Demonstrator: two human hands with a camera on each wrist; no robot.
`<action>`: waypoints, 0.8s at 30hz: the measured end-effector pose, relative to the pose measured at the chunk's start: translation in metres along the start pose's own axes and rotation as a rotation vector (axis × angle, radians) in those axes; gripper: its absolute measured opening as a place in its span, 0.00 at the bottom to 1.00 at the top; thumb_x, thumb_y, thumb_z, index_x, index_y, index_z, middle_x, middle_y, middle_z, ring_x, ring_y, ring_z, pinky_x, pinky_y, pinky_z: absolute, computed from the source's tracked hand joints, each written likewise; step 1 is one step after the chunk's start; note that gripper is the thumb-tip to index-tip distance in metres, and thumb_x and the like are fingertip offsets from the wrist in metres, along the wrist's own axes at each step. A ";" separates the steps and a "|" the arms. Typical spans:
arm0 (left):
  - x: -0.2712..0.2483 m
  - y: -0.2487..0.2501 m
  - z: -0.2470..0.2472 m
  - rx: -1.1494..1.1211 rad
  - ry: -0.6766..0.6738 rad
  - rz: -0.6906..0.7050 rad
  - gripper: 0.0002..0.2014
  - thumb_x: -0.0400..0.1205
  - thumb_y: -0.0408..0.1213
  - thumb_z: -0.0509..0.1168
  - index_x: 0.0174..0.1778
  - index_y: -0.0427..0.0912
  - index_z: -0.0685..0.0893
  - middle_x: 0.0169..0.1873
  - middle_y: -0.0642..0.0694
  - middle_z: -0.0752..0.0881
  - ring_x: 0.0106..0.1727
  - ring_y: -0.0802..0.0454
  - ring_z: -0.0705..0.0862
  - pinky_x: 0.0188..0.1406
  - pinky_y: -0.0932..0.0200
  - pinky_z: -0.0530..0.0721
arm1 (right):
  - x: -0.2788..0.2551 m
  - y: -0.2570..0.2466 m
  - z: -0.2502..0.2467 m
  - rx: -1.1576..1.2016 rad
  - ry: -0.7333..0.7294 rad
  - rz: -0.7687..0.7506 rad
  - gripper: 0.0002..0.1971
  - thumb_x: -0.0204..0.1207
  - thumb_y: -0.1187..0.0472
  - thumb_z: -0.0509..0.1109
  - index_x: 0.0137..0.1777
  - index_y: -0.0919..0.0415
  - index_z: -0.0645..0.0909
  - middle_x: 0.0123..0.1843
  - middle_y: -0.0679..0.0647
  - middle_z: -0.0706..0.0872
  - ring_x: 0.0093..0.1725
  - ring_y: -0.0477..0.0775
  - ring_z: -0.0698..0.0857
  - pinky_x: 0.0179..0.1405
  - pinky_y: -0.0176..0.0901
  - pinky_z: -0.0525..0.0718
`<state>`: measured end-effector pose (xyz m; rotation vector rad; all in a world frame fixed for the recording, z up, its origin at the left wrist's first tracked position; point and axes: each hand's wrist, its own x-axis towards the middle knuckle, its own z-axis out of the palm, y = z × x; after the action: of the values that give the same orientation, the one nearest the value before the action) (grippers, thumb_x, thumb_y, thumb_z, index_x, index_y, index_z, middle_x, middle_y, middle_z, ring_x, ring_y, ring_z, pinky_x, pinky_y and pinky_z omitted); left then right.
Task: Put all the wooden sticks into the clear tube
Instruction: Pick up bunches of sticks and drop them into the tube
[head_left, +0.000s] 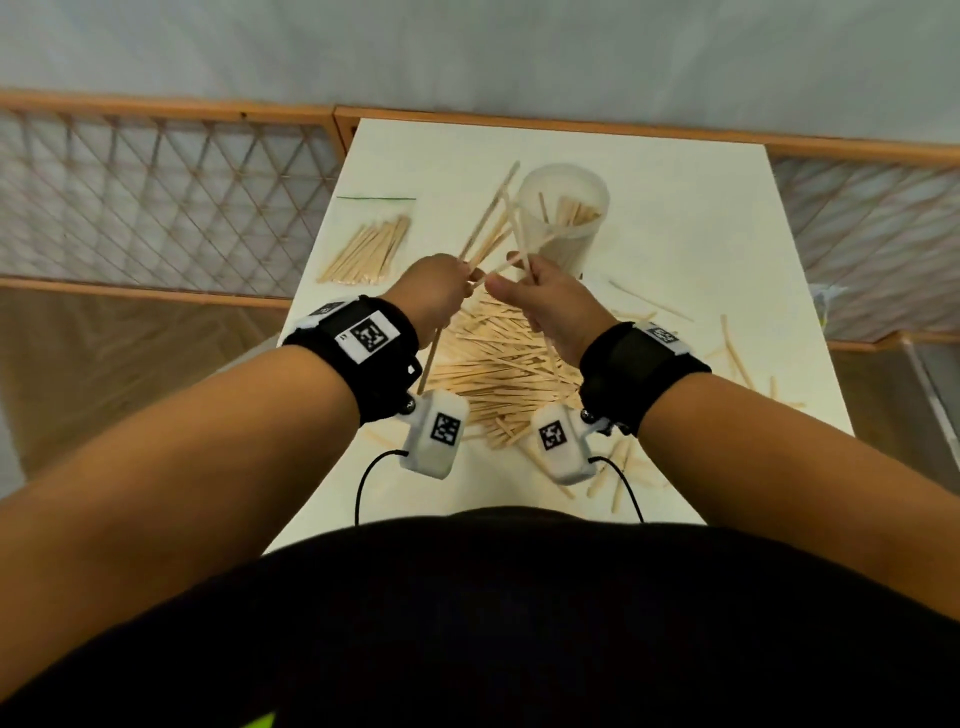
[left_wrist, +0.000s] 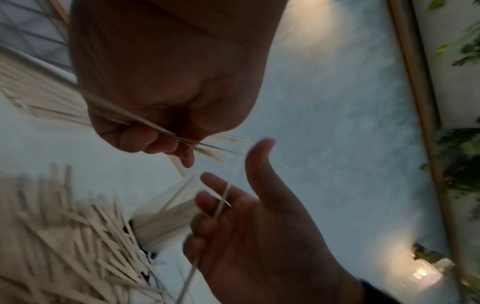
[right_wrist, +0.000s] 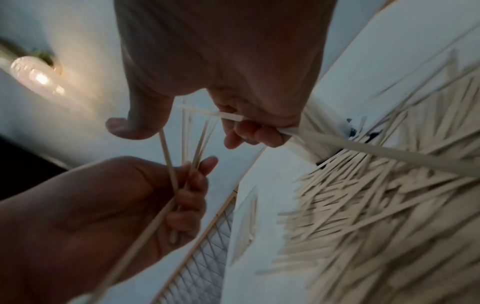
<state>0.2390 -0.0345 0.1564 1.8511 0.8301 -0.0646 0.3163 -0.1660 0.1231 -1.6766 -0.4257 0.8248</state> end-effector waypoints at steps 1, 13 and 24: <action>-0.004 0.007 0.005 0.012 -0.024 0.033 0.12 0.86 0.32 0.54 0.59 0.37 0.80 0.41 0.45 0.78 0.30 0.58 0.71 0.27 0.64 0.69 | 0.002 -0.006 0.003 0.044 0.015 0.003 0.36 0.67 0.42 0.78 0.69 0.61 0.74 0.41 0.43 0.74 0.37 0.41 0.72 0.33 0.37 0.66; -0.021 0.034 0.022 0.004 -0.260 0.265 0.22 0.89 0.45 0.52 0.78 0.43 0.63 0.60 0.34 0.83 0.58 0.35 0.81 0.52 0.44 0.79 | 0.004 -0.050 0.004 0.368 0.372 0.028 0.18 0.84 0.48 0.61 0.40 0.62 0.77 0.32 0.54 0.82 0.33 0.56 0.79 0.32 0.45 0.75; -0.018 0.032 0.021 0.227 -0.359 0.450 0.25 0.89 0.36 0.52 0.81 0.50 0.52 0.34 0.49 0.77 0.21 0.69 0.76 0.22 0.77 0.70 | 0.002 -0.062 -0.021 0.655 0.505 -0.050 0.08 0.86 0.61 0.59 0.50 0.65 0.74 0.27 0.57 0.82 0.28 0.55 0.80 0.36 0.49 0.83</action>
<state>0.2498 -0.0679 0.1799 2.1166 0.1537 -0.2054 0.3418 -0.1626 0.1830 -1.1858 0.1490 0.4077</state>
